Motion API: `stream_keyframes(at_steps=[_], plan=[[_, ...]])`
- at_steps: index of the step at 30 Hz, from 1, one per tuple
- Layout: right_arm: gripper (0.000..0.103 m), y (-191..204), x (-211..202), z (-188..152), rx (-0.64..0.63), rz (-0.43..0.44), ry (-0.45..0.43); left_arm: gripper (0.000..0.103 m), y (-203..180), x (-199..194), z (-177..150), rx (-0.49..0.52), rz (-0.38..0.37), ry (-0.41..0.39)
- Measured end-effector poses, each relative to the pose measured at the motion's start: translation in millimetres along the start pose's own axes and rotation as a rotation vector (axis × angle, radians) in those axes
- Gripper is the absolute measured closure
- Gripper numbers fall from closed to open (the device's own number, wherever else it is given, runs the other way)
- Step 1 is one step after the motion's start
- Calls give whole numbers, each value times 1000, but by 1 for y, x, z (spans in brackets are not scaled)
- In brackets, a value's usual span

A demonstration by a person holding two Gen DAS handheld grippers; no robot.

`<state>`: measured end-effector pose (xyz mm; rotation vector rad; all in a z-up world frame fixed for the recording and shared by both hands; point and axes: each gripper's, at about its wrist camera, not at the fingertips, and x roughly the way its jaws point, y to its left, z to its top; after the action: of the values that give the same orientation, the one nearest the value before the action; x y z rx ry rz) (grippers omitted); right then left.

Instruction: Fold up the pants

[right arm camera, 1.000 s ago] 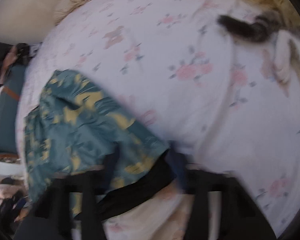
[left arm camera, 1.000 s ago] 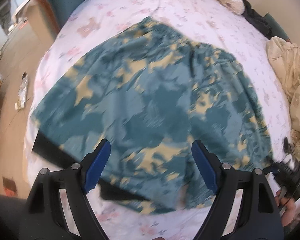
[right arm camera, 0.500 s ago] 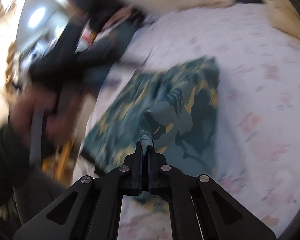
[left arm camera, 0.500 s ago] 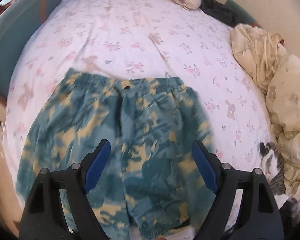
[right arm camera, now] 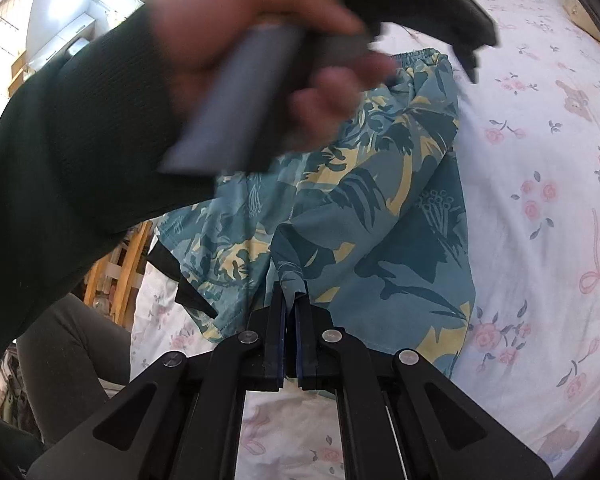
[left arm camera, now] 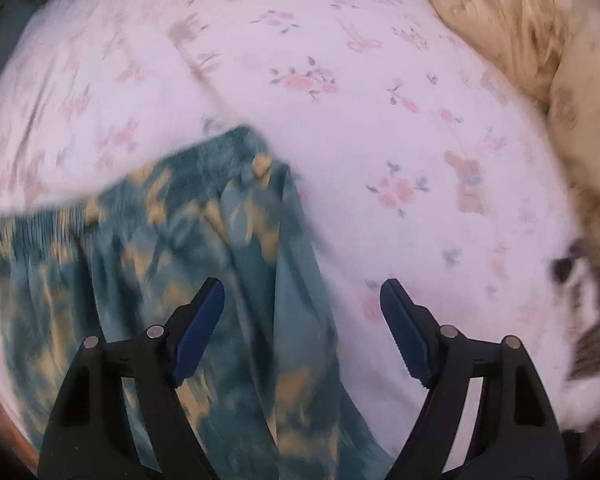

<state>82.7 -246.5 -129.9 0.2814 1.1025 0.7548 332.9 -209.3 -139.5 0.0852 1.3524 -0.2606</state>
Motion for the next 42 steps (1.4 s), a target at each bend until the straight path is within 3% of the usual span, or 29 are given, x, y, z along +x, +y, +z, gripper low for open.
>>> stream_keyframes(at_steps=[2, 4, 5, 9, 11, 15, 22, 26, 30, 33, 34, 35, 38, 42], plan=[[100, -2, 3, 4, 0, -2, 0, 42, -11, 20, 9, 97, 121, 43], [100, -3, 0, 5, -1, -1, -7, 90, -14, 30, 13, 146, 159, 79], [100, -3, -1, 6, 0, 0, -10, 98, -13, 30, 14, 160, 164, 85], [100, -1, -10, 11, -9, 17, -34, 101, -5, -2, 10, 195, 108, 42], [100, 6, -18, 13, -28, 38, -51, 101, 5, -31, 4, 208, 73, 11], [100, 34, -27, 20, -82, 103, -79, 101, 32, -77, -2, 229, 85, -52], [100, 113, 6, 46, -168, 178, -103, 101, 131, -121, -3, 206, 158, -95], [100, 153, 49, 68, -183, 224, -83, 101, 189, -116, -17, 193, 200, -66], [100, 182, 103, 81, -190, 224, -19, 101, 245, -84, -32, 143, 245, -21], [100, 192, 143, 85, -194, 186, 37, 94, 279, -53, -40, 66, 210, -7], [100, 192, 151, 85, -191, 174, 47, 85, 286, -45, -42, 46, 200, 5], [100, 193, 157, 86, -182, 168, 55, 69, 291, -40, -44, 28, 200, 9], [100, 190, 171, 88, -156, 140, 75, 39, 311, -47, -55, -22, 150, -36], [100, 190, 179, 91, -142, 123, 71, 31, 332, -84, -78, -45, 53, -98]])
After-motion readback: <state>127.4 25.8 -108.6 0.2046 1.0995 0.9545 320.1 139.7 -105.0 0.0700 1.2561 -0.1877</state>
